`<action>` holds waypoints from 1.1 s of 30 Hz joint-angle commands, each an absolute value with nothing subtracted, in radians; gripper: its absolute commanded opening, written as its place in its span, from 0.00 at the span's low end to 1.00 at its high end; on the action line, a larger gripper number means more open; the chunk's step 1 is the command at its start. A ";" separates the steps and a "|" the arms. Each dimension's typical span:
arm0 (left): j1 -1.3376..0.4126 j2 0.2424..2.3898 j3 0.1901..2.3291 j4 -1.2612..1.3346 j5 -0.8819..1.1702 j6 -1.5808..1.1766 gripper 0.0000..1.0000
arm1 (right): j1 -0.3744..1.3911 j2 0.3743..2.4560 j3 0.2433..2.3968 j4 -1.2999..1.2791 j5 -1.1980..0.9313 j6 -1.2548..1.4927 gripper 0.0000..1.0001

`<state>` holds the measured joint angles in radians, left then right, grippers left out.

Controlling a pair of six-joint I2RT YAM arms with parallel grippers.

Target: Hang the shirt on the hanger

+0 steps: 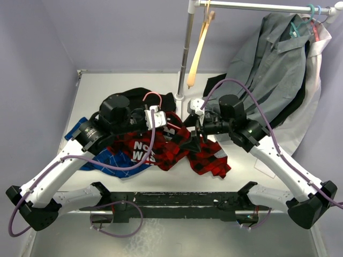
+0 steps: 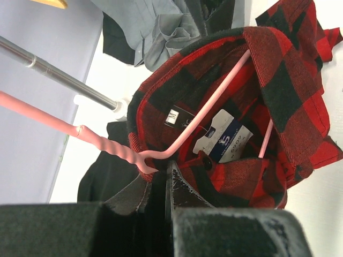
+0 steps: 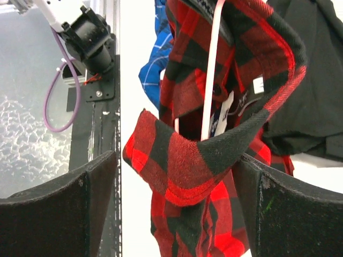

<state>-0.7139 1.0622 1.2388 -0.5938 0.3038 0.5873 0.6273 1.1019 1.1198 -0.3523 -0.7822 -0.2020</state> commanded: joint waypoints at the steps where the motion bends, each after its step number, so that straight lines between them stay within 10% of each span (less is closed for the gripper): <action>1: -0.713 1.054 1.295 -0.554 0.368 0.590 0.00 | 0.626 1.110 1.122 -0.215 -0.851 -0.168 0.85; 11: -0.712 1.069 1.307 -0.546 0.382 0.589 0.00 | 0.627 1.217 1.173 -0.186 -0.860 -0.128 0.47; 18: -0.712 1.081 1.314 -0.540 0.379 0.596 0.00 | 0.627 1.219 1.165 -0.188 -0.864 -0.110 0.61; 24: -0.715 1.090 1.315 -0.531 0.394 0.586 0.00 | 0.627 1.221 1.156 -0.178 -0.865 -0.106 0.53; 33: -0.715 1.115 1.335 -0.518 0.422 0.568 0.00 | 0.638 1.267 1.158 -0.140 -0.905 -0.095 0.00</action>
